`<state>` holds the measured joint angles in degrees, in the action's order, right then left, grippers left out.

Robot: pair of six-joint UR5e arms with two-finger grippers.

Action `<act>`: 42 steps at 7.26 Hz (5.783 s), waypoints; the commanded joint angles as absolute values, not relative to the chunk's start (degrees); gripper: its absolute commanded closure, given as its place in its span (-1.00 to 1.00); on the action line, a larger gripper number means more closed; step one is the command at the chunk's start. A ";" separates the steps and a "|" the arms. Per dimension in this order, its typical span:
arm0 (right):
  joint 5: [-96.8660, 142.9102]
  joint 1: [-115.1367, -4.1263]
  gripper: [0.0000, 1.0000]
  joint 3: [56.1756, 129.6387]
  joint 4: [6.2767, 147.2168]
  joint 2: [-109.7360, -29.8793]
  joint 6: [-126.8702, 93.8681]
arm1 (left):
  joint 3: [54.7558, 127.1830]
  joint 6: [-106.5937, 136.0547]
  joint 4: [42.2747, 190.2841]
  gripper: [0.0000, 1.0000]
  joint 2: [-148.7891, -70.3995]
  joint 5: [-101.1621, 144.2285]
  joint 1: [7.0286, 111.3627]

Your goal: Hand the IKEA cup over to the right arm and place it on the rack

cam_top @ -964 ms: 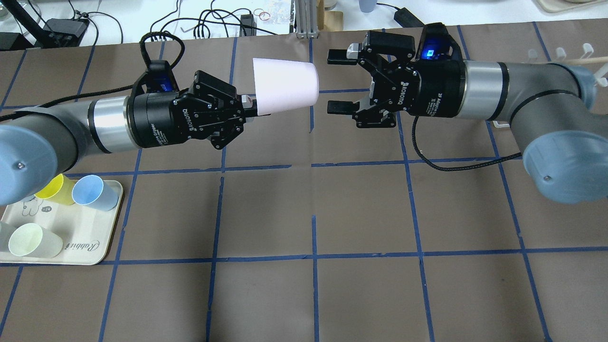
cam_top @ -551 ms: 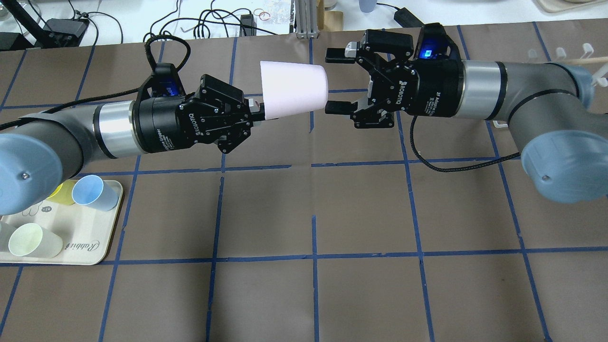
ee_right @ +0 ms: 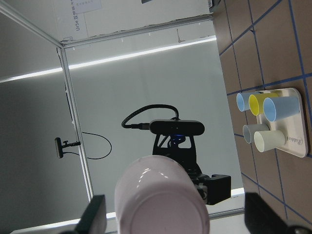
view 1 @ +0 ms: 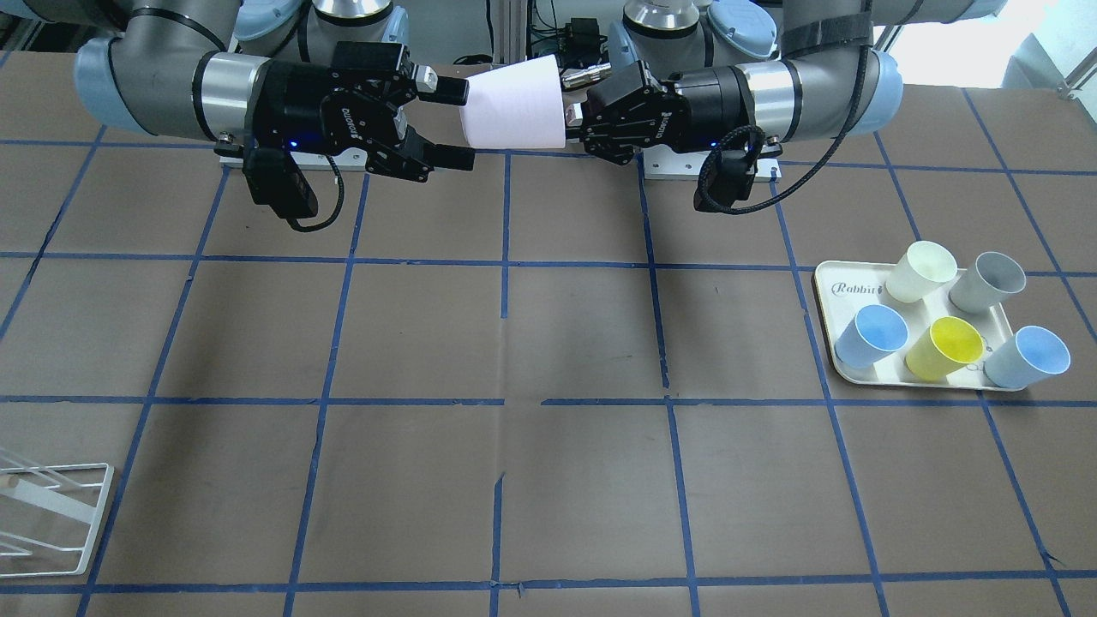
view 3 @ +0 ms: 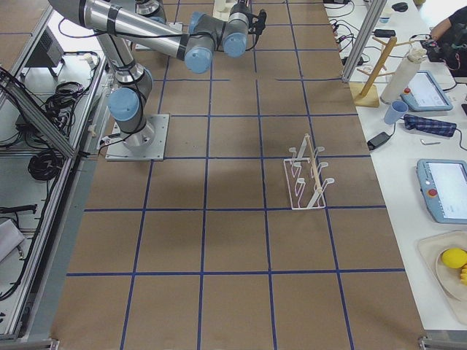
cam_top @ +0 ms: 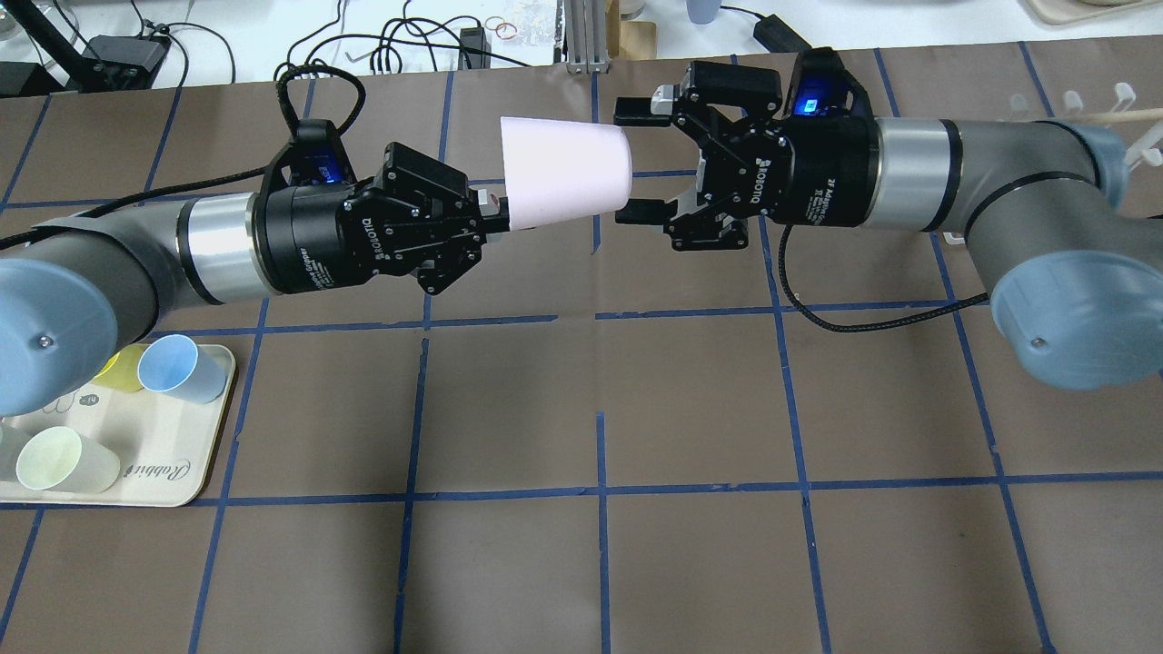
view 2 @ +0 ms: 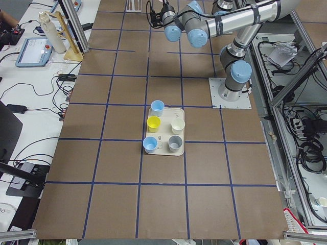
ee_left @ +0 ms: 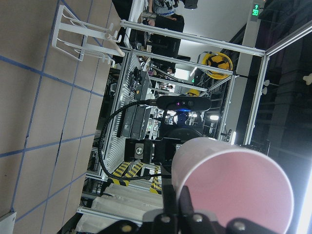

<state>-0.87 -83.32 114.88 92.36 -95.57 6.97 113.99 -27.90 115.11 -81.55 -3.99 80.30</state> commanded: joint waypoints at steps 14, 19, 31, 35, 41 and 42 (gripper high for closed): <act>-0.97 -83.94 -0.49 114.00 83.58 -98.26 5.01 | 113.99 -27.77 114.26 1.00 -81.12 -4.31 81.83; -0.97 -83.67 0.40 113.91 83.58 -97.74 5.01 | 113.99 -27.51 114.26 -0.73 -81.22 -4.57 81.83; -71.27 -68.64 0.65 100.02 87.85 -99.57 23.79 | 94.90 0.62 84.52 -1.00 -91.30 -73.27 91.20; -82.79 -65.58 0.65 100.37 103.66 -94.94 34.35 | 90.17 -2.70 87.63 -1.00 -88.60 -91.59 90.85; -85.43 -61.26 0.64 99.76 123.64 -81.84 41.48 | 92.82 1.06 87.89 -1.00 -84.64 -89.40 86.22; -85.52 -61.17 0.64 99.76 125.05 -80.26 41.57 | 92.81 0.79 87.37 -1.00 -85.33 -89.30 86.22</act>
